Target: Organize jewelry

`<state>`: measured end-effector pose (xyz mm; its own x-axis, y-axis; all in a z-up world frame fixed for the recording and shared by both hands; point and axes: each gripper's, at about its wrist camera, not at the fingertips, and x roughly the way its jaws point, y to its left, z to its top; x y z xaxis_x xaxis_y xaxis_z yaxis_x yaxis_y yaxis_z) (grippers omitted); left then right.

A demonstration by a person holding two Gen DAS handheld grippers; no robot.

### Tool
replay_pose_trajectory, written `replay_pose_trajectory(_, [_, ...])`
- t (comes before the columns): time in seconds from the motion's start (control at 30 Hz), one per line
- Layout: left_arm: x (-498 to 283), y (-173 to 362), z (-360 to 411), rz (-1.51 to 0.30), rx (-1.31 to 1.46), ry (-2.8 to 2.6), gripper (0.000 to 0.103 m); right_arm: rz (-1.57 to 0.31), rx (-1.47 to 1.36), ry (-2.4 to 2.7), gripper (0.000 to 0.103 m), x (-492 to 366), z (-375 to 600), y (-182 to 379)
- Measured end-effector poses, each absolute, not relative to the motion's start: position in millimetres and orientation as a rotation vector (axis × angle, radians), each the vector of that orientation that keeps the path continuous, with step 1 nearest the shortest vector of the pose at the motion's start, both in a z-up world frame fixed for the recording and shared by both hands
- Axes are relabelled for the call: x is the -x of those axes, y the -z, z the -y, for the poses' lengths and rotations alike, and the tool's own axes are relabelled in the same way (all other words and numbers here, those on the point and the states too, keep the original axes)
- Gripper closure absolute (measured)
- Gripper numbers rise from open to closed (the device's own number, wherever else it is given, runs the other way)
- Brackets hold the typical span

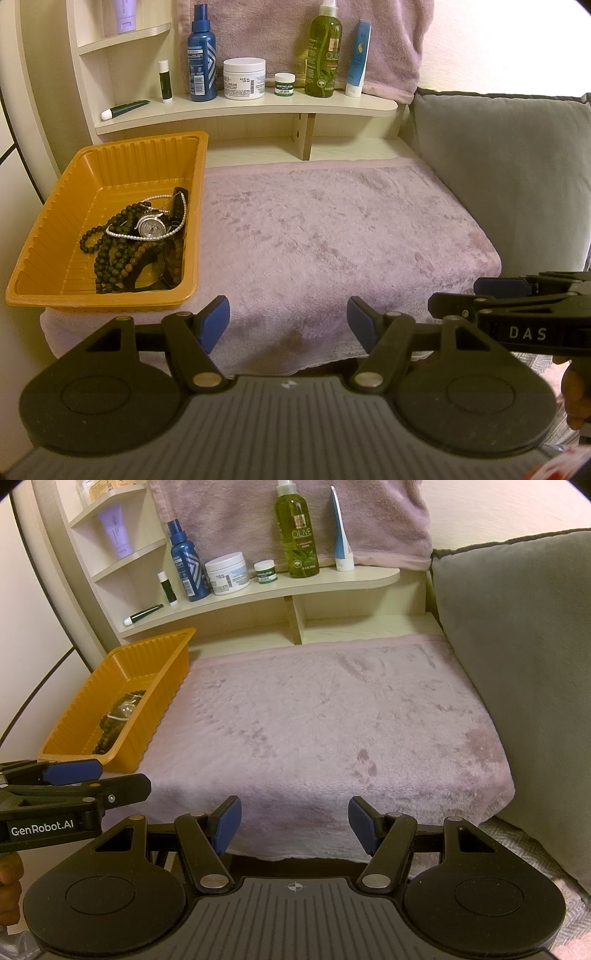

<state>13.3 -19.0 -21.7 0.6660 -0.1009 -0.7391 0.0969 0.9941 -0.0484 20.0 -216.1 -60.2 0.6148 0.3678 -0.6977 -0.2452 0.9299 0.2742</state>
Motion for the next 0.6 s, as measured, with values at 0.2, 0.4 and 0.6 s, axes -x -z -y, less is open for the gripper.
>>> replay_pose_trajectory(0.2, [-13.1,21.7,19.1,-0.834,0.005,0.112,0.035,-0.838,-0.157,-0.355,0.039,-19.8,215.9,60.3])
replay_pose_trajectory(0.4, [-13.0,21.7,19.2,-0.833,0.005,0.112,0.035,-0.838,-0.157,-0.355,0.039,-20.1,216.0,60.4])
replay_pose_trajectory(0.6, [-14.5,20.7,20.4,-0.837,0.008,0.106,0.035,-0.838,-0.158,-0.354,0.039,-19.8,215.7,60.3])
